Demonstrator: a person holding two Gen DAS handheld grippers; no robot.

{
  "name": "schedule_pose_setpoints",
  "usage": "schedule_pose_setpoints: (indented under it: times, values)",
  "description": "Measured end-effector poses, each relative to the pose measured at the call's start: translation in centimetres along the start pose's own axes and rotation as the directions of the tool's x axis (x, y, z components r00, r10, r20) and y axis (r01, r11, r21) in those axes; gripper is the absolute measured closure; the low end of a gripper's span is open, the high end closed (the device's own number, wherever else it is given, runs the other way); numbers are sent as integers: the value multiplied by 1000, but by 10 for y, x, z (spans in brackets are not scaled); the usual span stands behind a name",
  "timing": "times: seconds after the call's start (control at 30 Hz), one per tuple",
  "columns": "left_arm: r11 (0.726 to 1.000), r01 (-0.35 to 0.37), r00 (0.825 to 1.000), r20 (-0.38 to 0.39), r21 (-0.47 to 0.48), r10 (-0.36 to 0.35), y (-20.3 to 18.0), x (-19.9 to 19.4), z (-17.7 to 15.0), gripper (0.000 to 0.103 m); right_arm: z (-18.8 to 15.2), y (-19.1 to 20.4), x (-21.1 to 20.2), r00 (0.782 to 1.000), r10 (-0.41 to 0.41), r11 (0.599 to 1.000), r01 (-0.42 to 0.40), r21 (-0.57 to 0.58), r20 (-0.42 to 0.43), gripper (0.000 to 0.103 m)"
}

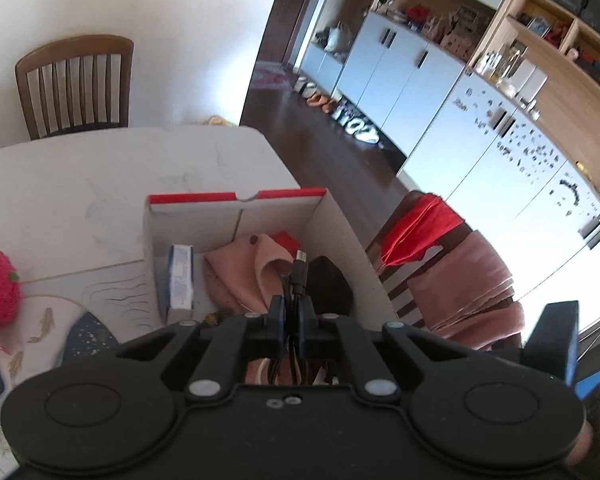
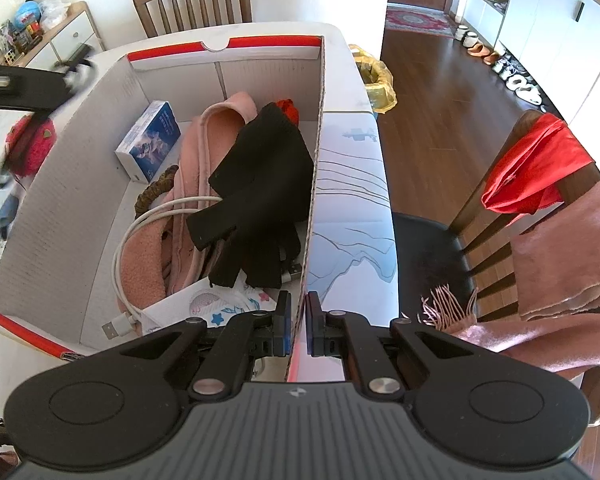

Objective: Organize objects
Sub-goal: 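Carry the black cable with the left gripper over the box and lower it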

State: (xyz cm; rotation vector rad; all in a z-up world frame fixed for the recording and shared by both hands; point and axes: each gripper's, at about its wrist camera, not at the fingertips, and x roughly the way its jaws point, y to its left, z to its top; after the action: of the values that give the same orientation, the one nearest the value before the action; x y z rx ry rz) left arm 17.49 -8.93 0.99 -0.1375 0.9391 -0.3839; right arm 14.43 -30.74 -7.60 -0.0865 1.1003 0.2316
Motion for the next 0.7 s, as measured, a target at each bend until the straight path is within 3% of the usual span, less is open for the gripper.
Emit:
schedule_pose_setpoints:
  times: [0.2, 0.47, 0.7]
  values:
    - [997, -49, 997, -70, -64, 44, 1, 39, 5, 99, 0, 0, 0, 1000, 6, 1000, -6, 1, 1, 96]
    - [982, -189, 977, -104, -23, 186, 3, 86, 6, 99, -2, -1, 0, 1000, 11, 1000, -11, -3, 3, 96]
    - [966, -256, 957, -130, 31, 258, 4, 115, 4, 99, -2, -1, 1, 1000, 12, 1000, -12, -4, 1, 96]
